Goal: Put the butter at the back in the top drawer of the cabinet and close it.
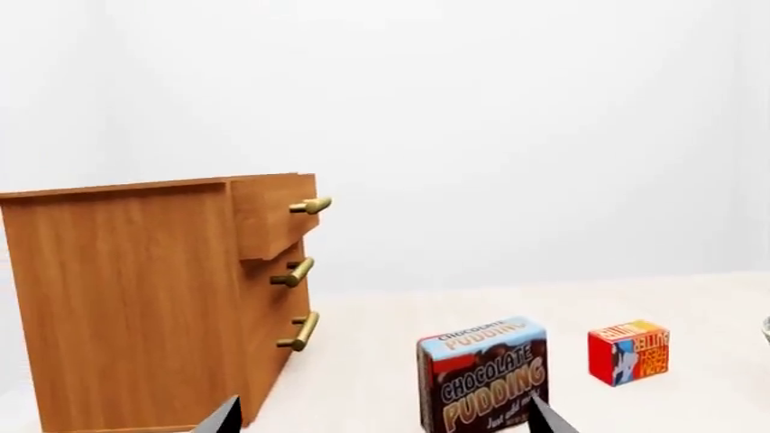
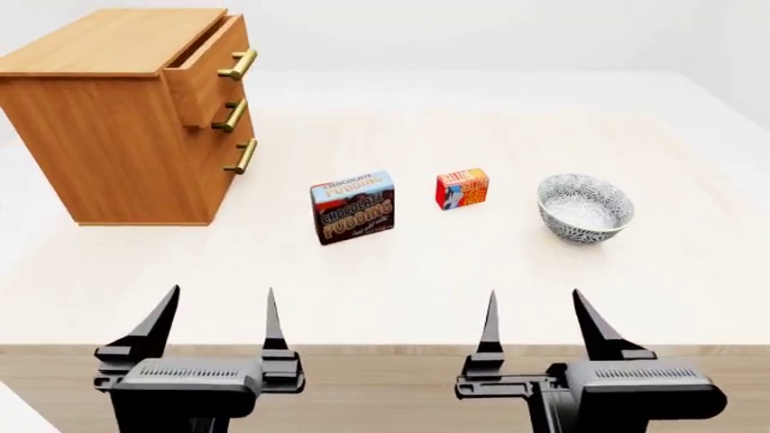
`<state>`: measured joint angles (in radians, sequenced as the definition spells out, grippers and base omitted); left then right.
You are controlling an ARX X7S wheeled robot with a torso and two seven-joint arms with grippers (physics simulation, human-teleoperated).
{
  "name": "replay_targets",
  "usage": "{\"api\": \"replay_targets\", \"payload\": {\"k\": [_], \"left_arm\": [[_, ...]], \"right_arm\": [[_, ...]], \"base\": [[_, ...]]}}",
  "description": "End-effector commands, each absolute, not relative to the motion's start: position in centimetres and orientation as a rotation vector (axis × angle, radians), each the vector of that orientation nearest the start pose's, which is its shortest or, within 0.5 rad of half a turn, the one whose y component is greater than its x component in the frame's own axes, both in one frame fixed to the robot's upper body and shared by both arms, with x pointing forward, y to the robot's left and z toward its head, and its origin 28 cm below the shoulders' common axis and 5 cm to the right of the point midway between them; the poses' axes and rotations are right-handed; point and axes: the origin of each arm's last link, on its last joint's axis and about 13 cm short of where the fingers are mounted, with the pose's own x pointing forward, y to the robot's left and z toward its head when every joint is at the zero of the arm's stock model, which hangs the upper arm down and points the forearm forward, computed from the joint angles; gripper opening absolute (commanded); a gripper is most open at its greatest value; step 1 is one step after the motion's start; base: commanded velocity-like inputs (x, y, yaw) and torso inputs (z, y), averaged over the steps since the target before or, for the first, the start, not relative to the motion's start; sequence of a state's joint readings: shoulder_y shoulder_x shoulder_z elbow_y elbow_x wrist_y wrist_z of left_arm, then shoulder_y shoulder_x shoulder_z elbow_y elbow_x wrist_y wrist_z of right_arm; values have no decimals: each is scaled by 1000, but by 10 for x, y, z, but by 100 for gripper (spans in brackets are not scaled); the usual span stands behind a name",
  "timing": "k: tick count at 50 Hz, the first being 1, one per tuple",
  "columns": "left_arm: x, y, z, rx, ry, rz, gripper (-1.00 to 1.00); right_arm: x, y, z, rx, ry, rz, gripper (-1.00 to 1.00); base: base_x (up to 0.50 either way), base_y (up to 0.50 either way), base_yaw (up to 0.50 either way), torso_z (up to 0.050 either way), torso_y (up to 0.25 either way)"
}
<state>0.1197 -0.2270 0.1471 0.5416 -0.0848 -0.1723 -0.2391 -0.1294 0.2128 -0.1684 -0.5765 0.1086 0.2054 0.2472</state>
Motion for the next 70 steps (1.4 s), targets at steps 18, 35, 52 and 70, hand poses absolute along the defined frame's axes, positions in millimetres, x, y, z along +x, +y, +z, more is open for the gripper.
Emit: {"api": "replay_targets", "payload": {"k": [18,35,52,70], "left_arm": [[172,210,90,67,-237,9,100],[171,210,89,57,-233,7,100],[170,212,88,49,-231,6,100],[170,211,88,50,-231,1,100]], "right_arm": [[164,-93,96,-13,-221,31,100],[164,-92,95,-12,-215,36,100],[162,-90,96,-19,-224,36,100],[162,-90,98,-13,-226,41,100]], "base": [[414,0,0,0,0],[500,0,0,0,0],[402,0,0,0,1],[7,0,0,0,0]]}}
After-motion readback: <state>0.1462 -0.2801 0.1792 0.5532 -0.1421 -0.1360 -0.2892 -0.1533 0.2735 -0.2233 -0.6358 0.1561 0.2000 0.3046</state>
